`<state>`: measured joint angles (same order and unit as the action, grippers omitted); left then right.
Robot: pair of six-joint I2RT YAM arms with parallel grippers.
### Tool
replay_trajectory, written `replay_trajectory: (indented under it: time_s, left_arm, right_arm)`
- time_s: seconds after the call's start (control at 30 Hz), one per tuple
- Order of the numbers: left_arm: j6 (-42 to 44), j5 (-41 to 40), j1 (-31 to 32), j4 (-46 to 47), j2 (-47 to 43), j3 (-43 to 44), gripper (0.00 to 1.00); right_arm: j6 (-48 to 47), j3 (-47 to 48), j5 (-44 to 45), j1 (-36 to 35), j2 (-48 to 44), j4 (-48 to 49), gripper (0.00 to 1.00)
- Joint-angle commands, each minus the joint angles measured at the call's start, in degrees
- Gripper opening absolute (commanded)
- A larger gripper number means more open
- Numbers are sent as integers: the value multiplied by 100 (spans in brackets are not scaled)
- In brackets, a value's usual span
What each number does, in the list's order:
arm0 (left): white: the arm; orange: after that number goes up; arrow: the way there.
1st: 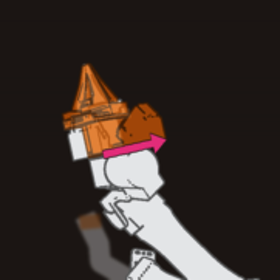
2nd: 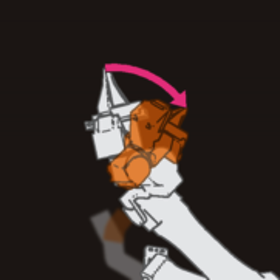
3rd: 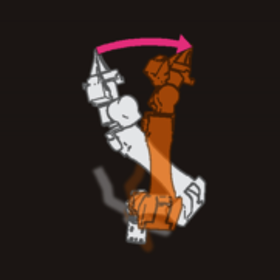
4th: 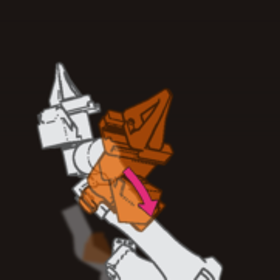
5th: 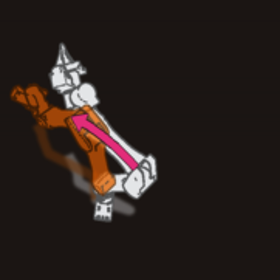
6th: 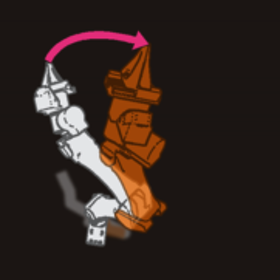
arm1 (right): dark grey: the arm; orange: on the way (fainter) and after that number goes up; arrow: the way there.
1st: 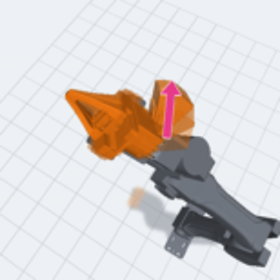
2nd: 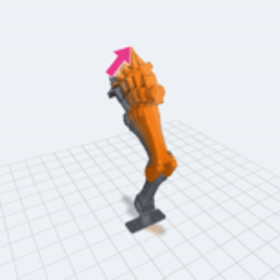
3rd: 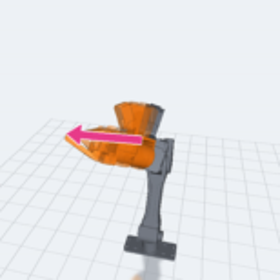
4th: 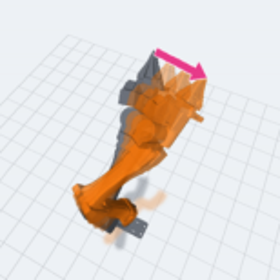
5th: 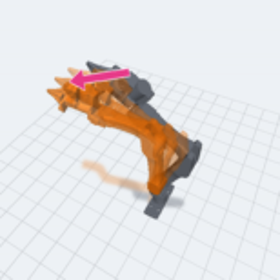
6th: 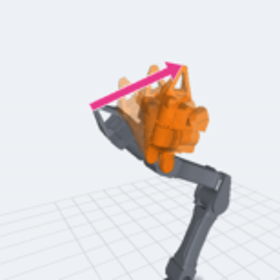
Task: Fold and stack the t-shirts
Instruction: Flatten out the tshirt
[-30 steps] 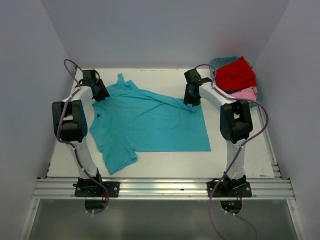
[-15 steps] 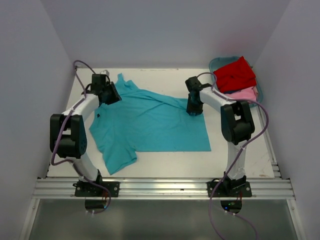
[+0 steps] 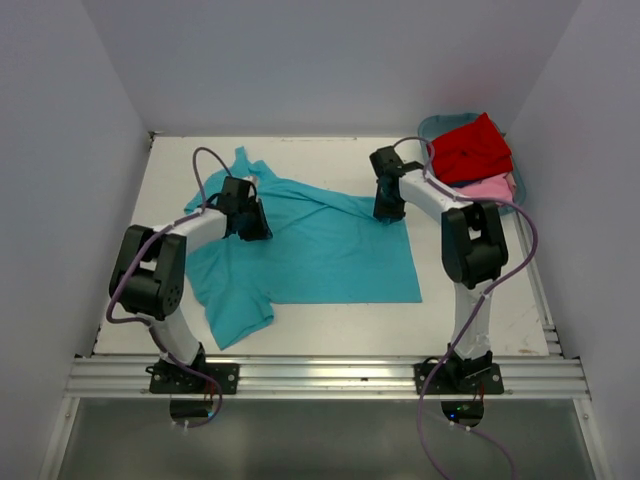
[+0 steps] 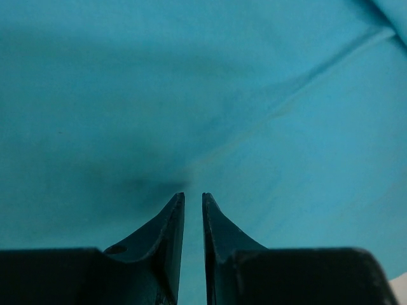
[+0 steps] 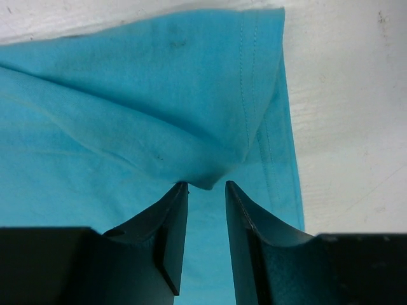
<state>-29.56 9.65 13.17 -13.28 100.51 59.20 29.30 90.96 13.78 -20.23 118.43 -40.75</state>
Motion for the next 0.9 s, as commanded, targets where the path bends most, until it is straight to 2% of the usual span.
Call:
replay_trajectory:
  time_s: [0.0,0.07,0.17,0.27,0.33,0.53,0.67,0.73,0.87]
  left_arm:
    - [-111,-16,229,414,-137,-145,20]
    - [-129,-7,282,423,-84,-181,19]
    - [-146,-24,370,422,-32,-268,18]
    - [-164,-42,432,458,-49,-400,18]
    - [-155,-60,485,458,-49,-505,17]
    - [-138,-376,783,528,-32,-857,15]
    - [-164,-420,898,607,74,-1015,13]
    - [-164,-438,915,598,109,-1077,13]
    - [-155,-543,933,581,92,-1165,11]
  right_arm:
    - [-126,361,230,19,153,-20,34]
    - [-152,510,274,10,241,-64,34]
    - [-179,633,327,28,452,-117,29]
    - [-188,695,336,19,576,-135,9]
    - [-161,678,336,19,558,-135,0]
    - [-196,651,300,19,-29,-143,0]
    - [-267,1107,371,37,-286,-275,0]
    - [-337,1588,458,63,-216,-442,0]
    - [-407,2601,582,133,555,-934,0]
